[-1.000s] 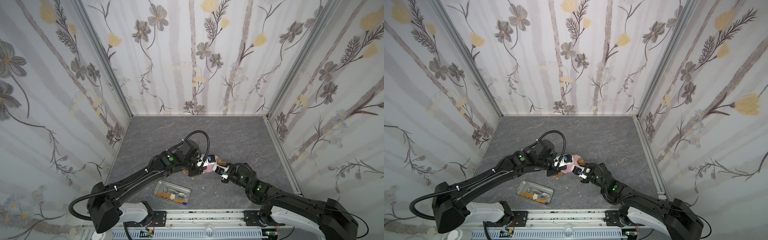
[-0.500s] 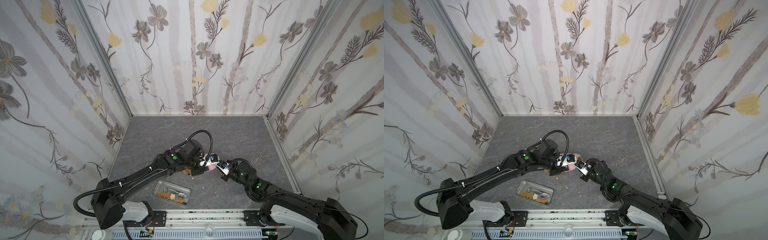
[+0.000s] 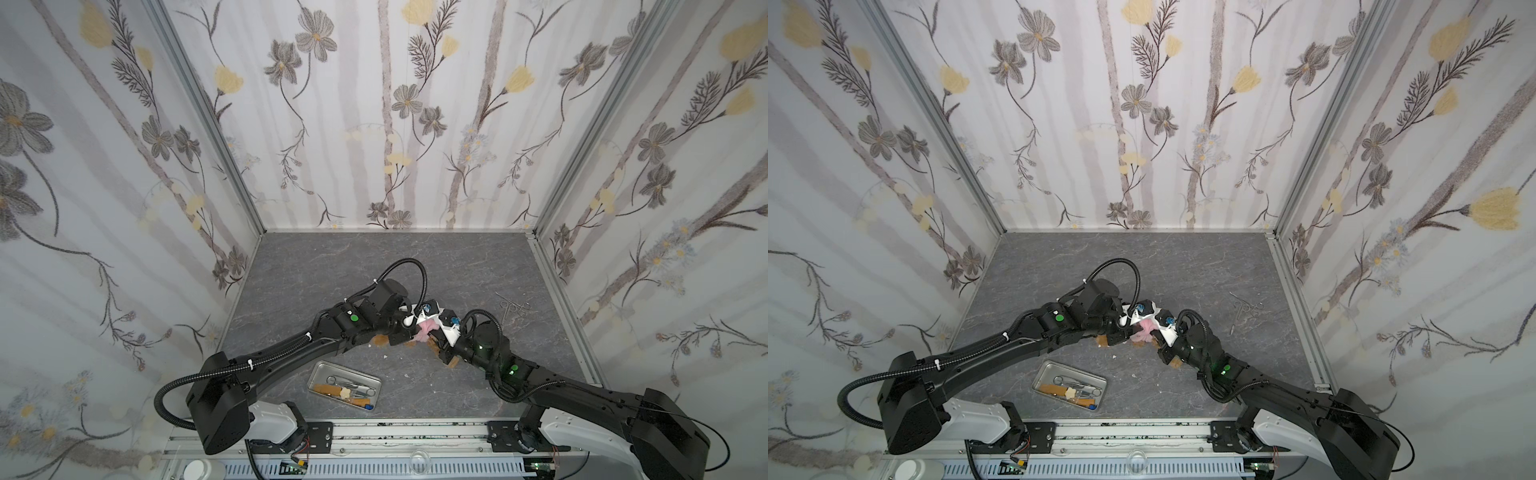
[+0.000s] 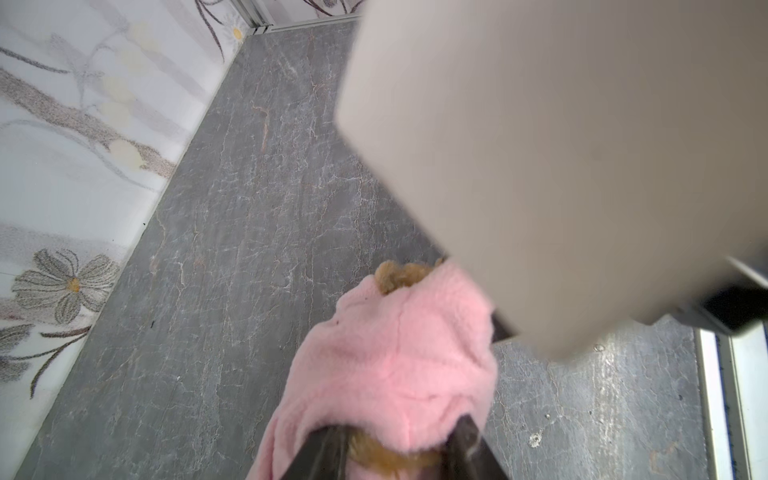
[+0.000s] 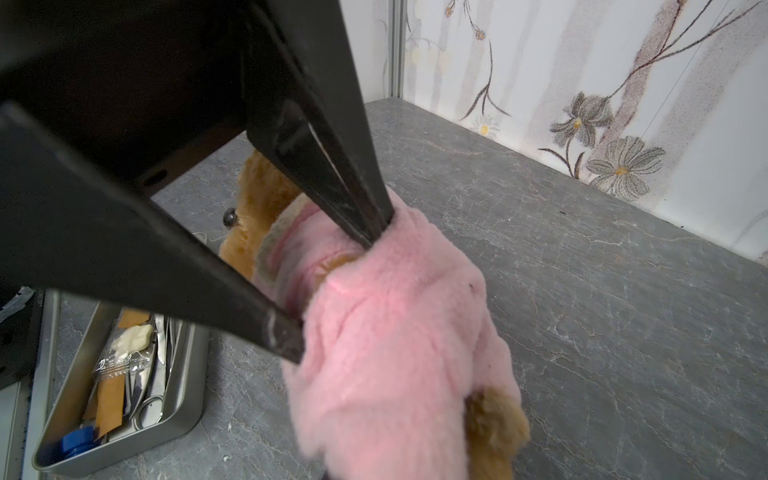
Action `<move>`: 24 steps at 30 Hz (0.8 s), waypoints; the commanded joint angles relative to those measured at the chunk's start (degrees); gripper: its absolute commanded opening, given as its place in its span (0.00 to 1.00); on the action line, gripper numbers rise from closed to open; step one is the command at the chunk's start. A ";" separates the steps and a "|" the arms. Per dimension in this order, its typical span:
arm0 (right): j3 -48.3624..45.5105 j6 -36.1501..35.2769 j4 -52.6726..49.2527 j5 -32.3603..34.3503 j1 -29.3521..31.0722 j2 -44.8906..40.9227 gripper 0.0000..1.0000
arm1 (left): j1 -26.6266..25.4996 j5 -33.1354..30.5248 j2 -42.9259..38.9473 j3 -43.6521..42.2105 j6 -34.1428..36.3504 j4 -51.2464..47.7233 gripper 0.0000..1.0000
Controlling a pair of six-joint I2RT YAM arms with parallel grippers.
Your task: Dress the teddy bear
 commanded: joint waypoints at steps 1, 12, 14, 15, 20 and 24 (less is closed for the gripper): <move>0.43 3.54 25.71 -10.01 0.58 -0.50 0.00 | 0.01 0.32 0.31 -1.22 2.05 0.72 0.28; -6.80 0.82 27.67 -4.32 -1.45 -4.98 0.00 | 2.80 7.53 -6.33 -3.27 -2.12 4.23 0.00; -7.87 0.99 28.94 -3.52 -1.45 -5.21 0.00 | 3.49 8.35 -8.43 -4.20 -4.71 7.59 0.00; -8.23 1.12 29.49 -3.22 -1.47 -5.19 0.00 | 3.71 8.46 -9.50 -4.91 -6.14 9.63 0.00; -9.90 2.44 32.06 -0.16 -1.46 -4.53 0.00 | 4.71 9.23 -13.97 -7.11 -11.46 16.39 0.00; -10.49 3.87 34.41 1.93 -1.49 -3.48 0.00 | 4.79 9.25 -16.33 -8.24 -14.85 18.99 0.00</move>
